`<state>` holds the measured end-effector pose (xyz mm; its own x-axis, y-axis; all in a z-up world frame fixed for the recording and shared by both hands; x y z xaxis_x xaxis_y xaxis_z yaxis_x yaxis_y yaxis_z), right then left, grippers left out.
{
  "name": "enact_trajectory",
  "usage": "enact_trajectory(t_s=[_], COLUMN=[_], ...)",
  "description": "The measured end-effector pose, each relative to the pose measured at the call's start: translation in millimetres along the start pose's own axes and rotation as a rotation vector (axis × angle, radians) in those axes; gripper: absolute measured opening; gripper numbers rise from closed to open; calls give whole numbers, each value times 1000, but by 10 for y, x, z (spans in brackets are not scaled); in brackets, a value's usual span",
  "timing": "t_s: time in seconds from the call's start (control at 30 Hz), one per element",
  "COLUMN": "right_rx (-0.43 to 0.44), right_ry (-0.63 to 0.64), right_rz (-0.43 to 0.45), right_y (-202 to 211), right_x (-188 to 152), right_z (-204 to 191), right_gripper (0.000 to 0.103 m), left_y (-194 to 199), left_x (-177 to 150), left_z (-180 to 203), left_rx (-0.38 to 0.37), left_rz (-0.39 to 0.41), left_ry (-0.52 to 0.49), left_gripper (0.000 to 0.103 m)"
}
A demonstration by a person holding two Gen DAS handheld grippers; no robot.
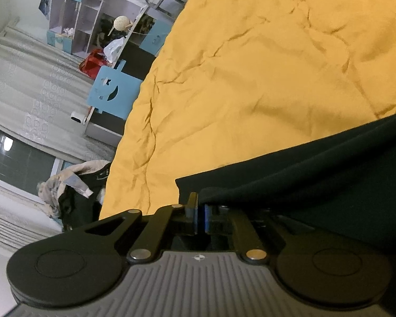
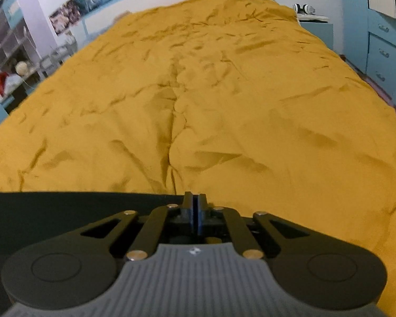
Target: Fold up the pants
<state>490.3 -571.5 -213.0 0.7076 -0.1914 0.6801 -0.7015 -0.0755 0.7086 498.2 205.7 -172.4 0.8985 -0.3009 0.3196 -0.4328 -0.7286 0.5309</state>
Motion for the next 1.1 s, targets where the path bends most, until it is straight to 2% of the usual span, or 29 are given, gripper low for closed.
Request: enact_trajectory(t_s=[0.03, 0.1, 0.23, 0.3, 0.43, 0.57, 0.7, 0.77, 0.87, 0.97, 1.03, 1.1], right_rx=[-37, -53, -69, -77, -91, -100, -96, -109, -78, -89, -105, -99], right_ry=[9, 14, 15, -14, -35, -45, -26, 14, 78, 133, 150, 158], right_rz=[5, 15, 23, 21, -1, -51, -69, -65, -59, -77, -86, -89], right_y=[52, 210, 631, 865, 1257, 1604, 1826, 1893, 1964, 1916, 1878, 1844], right_x=[15, 33, -19, -107, -356, -721, -1035, -1161, -1321, -1401, -1429, -1438], right_z=[12, 10, -63, -92, -237, -418, -575, -662, -810, -856, -834, -804], right_gripper=[6, 25, 26, 35, 40, 46, 46, 46, 47, 48, 48, 48], left_y=[37, 159, 512, 770, 1430, 2179, 2888, 3208, 3629, 3895, 3981, 4052], left_x=[-4, -4, -28, -66, -191, -381, -612, -720, -856, -976, -1021, -1049], left_z=[-15, -58, -127, -134, -34, 234, 603, 802, 1172, 1581, 1807, 2037], left_rx=[-3, -19, -94, -165, -321, -459, -615, -710, -822, -848, -808, -761], left_rz=[10, 48, 99, 130, 215, 326, 411, 455, 537, 616, 684, 732], left_ry=[7, 25, 73, 108, 151, 89, 41, 32, -25, -164, -244, -327], left_gripper=[18, 31, 32, 32, 26, 21, 14, 14, 16, 21, 26, 39])
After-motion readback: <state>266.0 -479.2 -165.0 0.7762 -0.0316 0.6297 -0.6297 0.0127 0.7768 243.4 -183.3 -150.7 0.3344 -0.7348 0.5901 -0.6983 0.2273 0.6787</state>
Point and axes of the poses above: each gripper's, at about its wrist camera, not at the fingertips, and y roughly against the way its jaws point, z to its right, x to its top, the point moved 8 cm from there along -y, roughly the way its jaws point, and after that the axes turned 1 degree about z, right-handed, at the moved point
